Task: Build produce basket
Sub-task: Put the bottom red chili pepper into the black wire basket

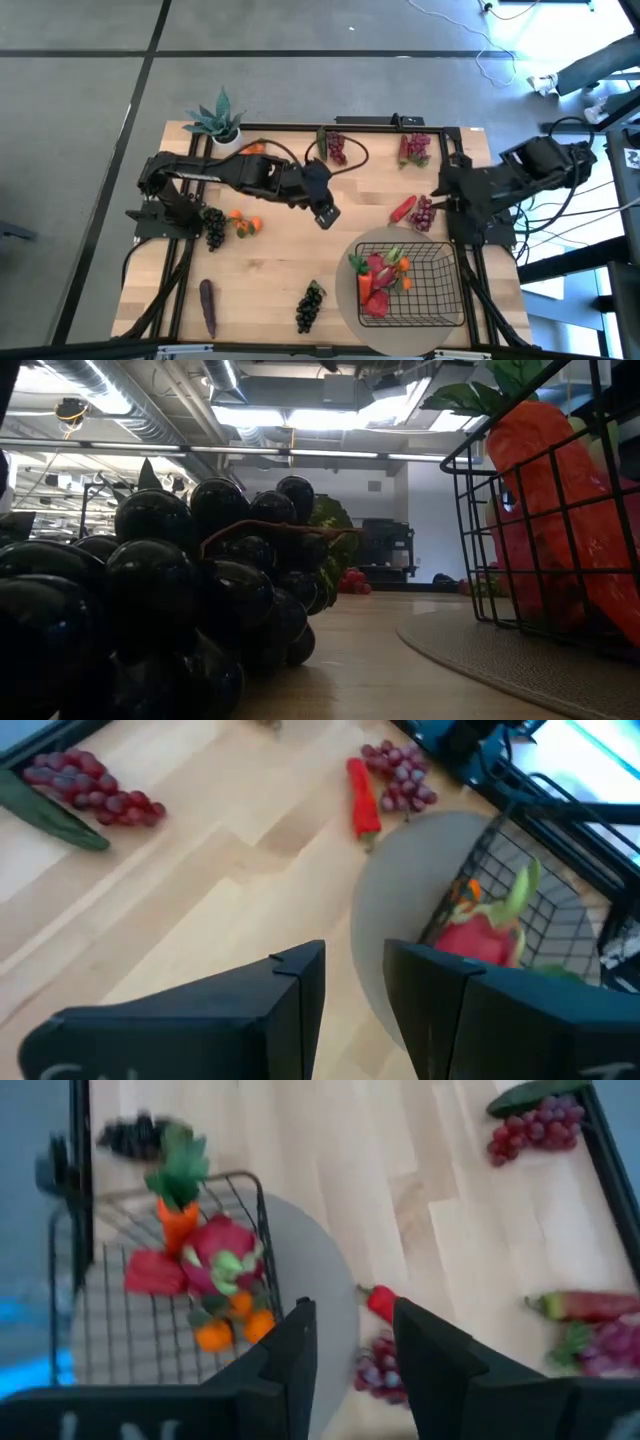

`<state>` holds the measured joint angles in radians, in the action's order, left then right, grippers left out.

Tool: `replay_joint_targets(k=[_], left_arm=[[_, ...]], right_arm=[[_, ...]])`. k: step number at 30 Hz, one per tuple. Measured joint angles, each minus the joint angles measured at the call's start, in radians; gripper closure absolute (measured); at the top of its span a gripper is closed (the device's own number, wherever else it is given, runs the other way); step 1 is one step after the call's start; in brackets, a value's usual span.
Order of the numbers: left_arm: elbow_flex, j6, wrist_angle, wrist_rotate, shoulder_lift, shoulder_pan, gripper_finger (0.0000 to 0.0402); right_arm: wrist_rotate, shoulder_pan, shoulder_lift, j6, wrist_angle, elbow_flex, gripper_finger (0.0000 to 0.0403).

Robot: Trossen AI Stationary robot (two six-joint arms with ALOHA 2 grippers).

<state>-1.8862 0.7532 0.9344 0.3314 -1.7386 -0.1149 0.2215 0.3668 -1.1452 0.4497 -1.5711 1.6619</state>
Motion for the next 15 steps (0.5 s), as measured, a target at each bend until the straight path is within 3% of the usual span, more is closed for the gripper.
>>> replay_joint_targets(k=[6, 15], left_arm=[[0.0, -0.01, 0.001, 0.0, 0.0, 0.043, 0.0308], [0.0, -0.238, 0.038, -0.054, 0.0, 0.121, 0.0308]], right_arm=[[-0.092, -0.187, -0.057, -0.273, 0.0, 0.0, 0.0283], [-0.105, -0.413, -0.227, -0.527, 0.034, 0.0, 0.0283]])
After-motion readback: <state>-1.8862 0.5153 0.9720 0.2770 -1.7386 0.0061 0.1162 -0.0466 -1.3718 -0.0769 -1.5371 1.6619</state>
